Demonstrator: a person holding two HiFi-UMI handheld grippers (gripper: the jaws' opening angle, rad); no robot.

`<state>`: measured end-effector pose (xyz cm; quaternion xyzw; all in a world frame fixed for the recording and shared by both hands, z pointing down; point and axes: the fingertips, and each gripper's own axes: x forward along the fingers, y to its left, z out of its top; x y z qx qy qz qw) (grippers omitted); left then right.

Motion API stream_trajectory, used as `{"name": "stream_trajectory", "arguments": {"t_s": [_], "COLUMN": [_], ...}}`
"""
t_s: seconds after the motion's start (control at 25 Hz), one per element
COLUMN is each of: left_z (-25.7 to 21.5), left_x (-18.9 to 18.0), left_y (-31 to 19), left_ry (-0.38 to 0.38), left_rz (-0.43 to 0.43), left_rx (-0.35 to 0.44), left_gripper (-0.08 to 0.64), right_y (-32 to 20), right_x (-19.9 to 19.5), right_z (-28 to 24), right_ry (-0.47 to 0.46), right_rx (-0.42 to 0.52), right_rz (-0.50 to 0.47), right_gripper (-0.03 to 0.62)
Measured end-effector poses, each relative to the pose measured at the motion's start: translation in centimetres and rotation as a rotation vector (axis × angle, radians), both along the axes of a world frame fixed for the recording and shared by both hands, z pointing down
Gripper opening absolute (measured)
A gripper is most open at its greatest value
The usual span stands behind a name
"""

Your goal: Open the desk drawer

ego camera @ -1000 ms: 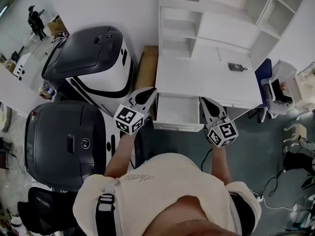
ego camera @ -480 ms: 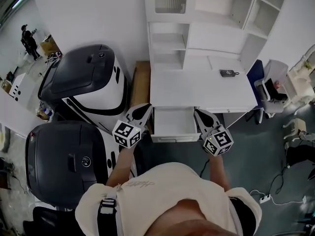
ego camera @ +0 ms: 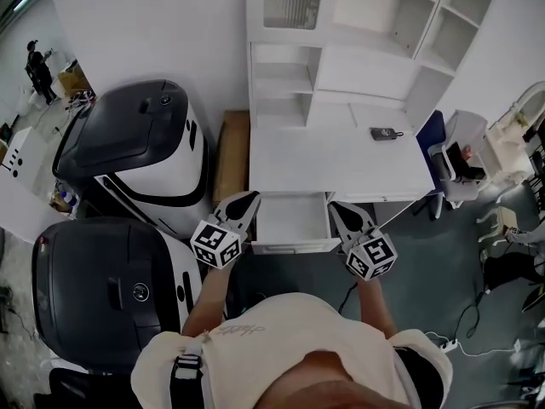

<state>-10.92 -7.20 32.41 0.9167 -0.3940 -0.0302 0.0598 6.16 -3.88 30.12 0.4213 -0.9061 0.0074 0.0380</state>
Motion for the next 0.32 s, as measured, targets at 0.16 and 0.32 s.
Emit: {"name": "stream_trajectory", "arguments": {"t_s": [0.16,0.32], "left_z": [-0.4,0.2], "left_x": [1.0,1.7], "left_y": [-0.2,0.0], "left_ry": [-0.029,-0.083], "left_rz": [0.013,0.024], "left_rx": [0.026,0.028], "left_gripper": [0.000,0.000], "right_y": [0.0,0.0], "right_x": [0.2,0.4], "right_z": [0.4,1.1], "right_ry": [-0.006,-0.015], "right_rx": [-0.008,-0.026], "right_rz": [0.002,-0.001], "right_gripper": [-0.008,-0.008]}}
